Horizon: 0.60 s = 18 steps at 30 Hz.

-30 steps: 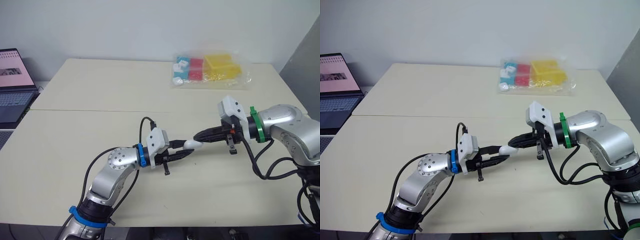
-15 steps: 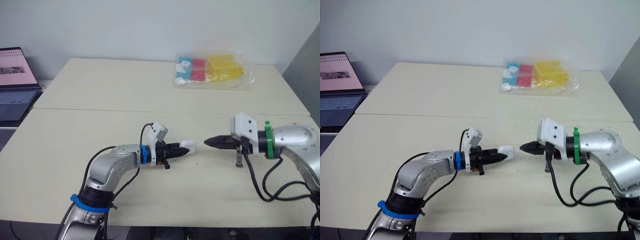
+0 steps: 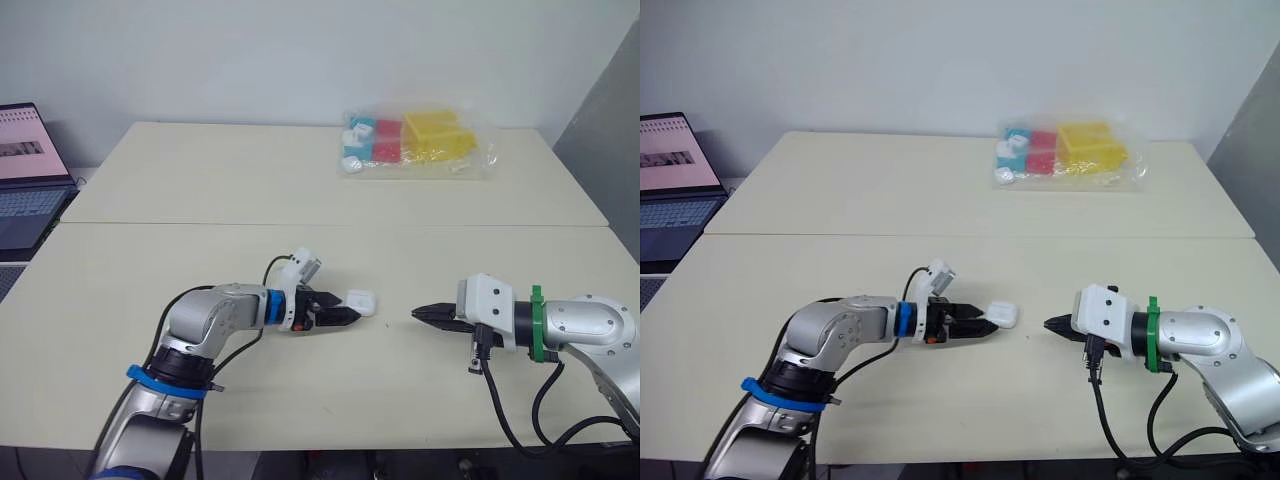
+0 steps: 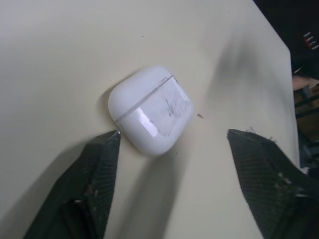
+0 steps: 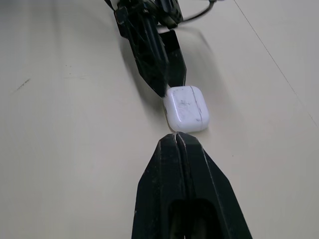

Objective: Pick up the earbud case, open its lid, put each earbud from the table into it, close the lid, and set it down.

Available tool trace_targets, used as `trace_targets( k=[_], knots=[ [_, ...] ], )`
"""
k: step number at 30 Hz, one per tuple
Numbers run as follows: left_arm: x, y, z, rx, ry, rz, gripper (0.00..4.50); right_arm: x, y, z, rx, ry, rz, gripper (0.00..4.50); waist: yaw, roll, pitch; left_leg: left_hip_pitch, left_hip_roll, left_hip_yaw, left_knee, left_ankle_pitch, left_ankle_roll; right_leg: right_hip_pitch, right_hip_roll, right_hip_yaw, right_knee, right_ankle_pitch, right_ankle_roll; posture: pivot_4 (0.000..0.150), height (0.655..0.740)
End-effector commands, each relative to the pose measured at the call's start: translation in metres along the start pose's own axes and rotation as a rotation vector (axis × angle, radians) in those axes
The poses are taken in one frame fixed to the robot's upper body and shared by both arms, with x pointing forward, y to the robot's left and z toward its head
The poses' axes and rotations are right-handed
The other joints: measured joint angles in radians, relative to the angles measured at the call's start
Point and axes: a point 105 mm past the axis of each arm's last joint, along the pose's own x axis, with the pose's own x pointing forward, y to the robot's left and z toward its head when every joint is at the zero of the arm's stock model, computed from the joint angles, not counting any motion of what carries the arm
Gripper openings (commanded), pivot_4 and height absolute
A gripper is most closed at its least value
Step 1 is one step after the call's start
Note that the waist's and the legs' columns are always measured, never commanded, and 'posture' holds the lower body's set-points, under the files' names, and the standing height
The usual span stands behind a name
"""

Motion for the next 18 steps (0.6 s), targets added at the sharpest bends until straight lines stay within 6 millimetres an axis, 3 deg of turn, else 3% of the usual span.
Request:
trace_targets(
  k=[1,2,5,11,16,18],
  knots=[
    [-0.022,0.007,-0.01,0.187,0.034,0.056,4.49,-0.006,-0.002,0.011,0.009,-0.022,-0.011,0.0,-0.002,0.0,0.0,0.001,0.0,0.0,0.0,0.0,0.0,0.0,0.0,0.0,0.001,0.0,-0.001,0.15,0.7378],
    [-0.033,0.008,-0.011,0.239,0.025,0.074,4.49,-0.007,-0.005,0.012,0.009,-0.022,-0.02,0.0,-0.004,0.0,0.0,0.002,0.0,0.0,0.0,0.0,0.0,0.0,0.0,0.0,0.001,-0.001,-0.001,0.15,0.7378],
    [-0.056,0.001,-0.009,0.374,-0.033,0.089,4.5,-0.011,-0.012,0.016,0.006,-0.017,-0.021,0.57,-0.01,0.0,0.0,0.006,0.002,0.002,-0.003,0.0,0.0,0.002,-0.004,0.001,0.002,-0.003,-0.005,0.15,0.7378],
    [-0.085,-0.022,0.0,0.556,-0.138,0.085,4.5,-0.02,-0.021,0.017,-0.004,0.012,-0.021,2.53,0.008,-0.001,0.001,0.005,0.002,0.0,-0.003,0.0,0.0,0.002,-0.006,-0.002,0.002,-0.004,-0.007,0.15,0.7378],
    [-0.104,-0.031,-0.005,0.709,-0.06,0.113,4.5,-0.036,-0.018,0.008,-0.015,0.067,-0.011,4.29,0.009,-0.001,0.001,0.004,0.001,0.0,-0.003,0.0,0.0,0.002,-0.011,-0.002,0.002,-0.007,-0.002,0.15,0.7378],
    [-0.105,-0.03,-0.008,0.735,-0.037,0.123,4.5,-0.039,-0.009,0.004,-0.014,0.078,0.025,4.47,0.01,-0.001,0.001,0.003,0.0,0.0,-0.003,0.0,0.0,0.003,-0.012,-0.002,0.001,-0.007,-0.001,0.15,0.7378]
  ],
)
